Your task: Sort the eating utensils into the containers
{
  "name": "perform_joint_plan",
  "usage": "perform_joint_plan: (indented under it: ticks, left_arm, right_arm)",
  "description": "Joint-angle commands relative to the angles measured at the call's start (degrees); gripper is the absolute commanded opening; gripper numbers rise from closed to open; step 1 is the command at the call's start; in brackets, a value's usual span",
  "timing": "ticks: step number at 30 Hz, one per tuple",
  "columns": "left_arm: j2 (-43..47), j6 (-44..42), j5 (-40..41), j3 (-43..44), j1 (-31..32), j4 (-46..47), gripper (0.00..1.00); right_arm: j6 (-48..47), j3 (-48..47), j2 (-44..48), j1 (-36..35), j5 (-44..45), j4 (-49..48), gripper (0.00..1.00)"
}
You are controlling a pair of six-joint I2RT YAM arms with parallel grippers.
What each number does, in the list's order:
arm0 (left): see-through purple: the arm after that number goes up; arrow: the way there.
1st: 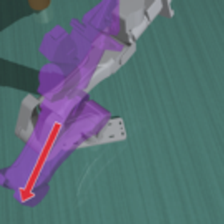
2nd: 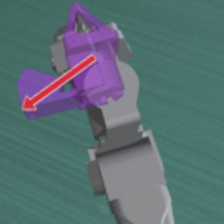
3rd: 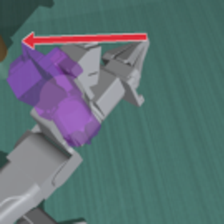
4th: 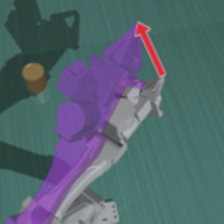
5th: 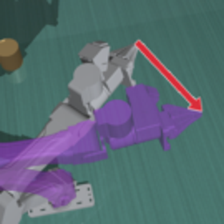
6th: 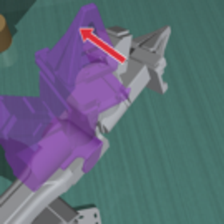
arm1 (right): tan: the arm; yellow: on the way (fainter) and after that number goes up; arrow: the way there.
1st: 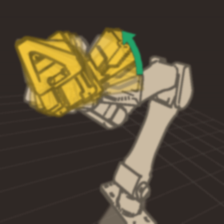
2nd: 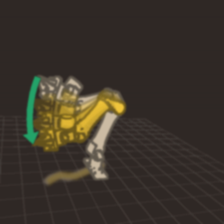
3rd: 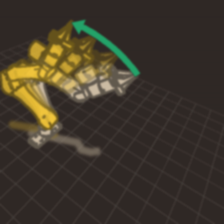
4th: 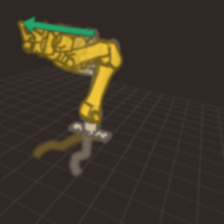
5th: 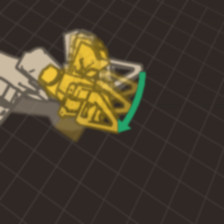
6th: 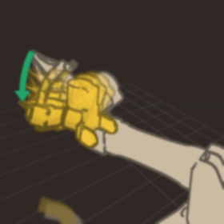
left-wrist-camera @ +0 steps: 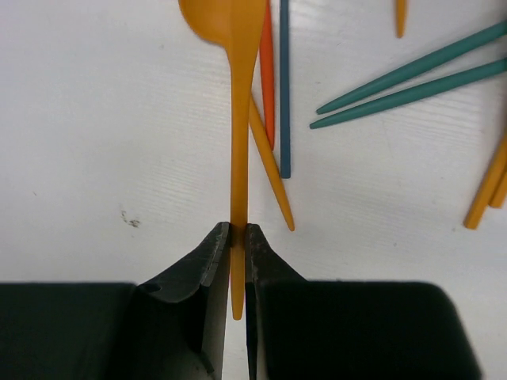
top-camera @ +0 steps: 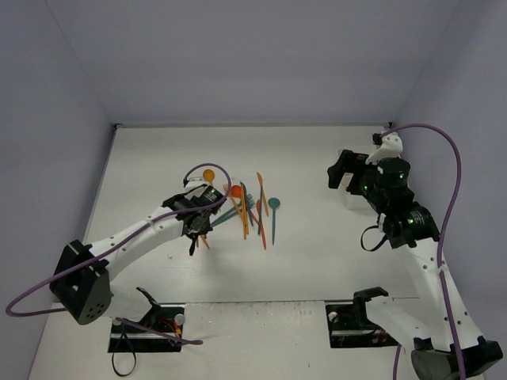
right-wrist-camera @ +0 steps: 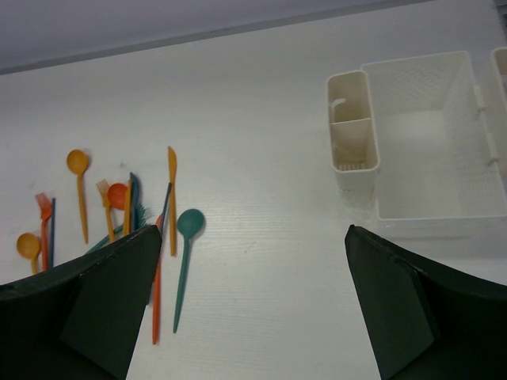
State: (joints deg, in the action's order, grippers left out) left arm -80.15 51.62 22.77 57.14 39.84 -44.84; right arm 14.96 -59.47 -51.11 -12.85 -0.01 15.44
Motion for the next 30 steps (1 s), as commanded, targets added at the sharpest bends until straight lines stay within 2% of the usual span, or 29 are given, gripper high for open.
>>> perform_joint_plan:
  ticks: [1, 4, 6, 9, 16, 20, 30]
  left_arm:
    - [8.54, -11.95, 2.90, 3.96, 1.72, 4.47, 0.00]
    - [14.23, -20.56, -0.47, 2.68, 2.34, 13.30, 0.00]
    - [17.82, -26.15, -5.84, 1.61, 2.48, 20.37, 0.00]
    - [20.49, -31.18, -11.97, 1.13, 2.75, 27.12, 0.00]
    - [19.80, -32.98, -25.12, 2.95, 3.86, 37.13, 0.00]
    - [17.57, -33.26, -25.66, 5.88, 5.87, 38.07, 0.00]
    - [14.66, -35.58, -24.05, 10.22, 10.62, 38.38, 0.00]
  right_arm:
    - [0.59, -4.44, -3.18, -0.60, -10.68, -3.31, 1.00]
    - [2.60, -7.12, -6.56, -0.70, -16.26, -3.40, 0.98]
    - [4.78, -9.31, -9.42, -1.28, -21.24, -3.58, 0.95]
    - [5.98, -12.37, -11.59, -2.71, -23.88, -4.00, 0.93]
    - [8.29, -17.78, -15.35, -10.27, -24.62, -5.34, 0.88]
    - [9.22, -19.37, -16.93, -16.16, -20.90, -6.57, 0.87]
    - [10.02, -21.41, -20.20, -20.77, -16.43, -7.93, 0.73]
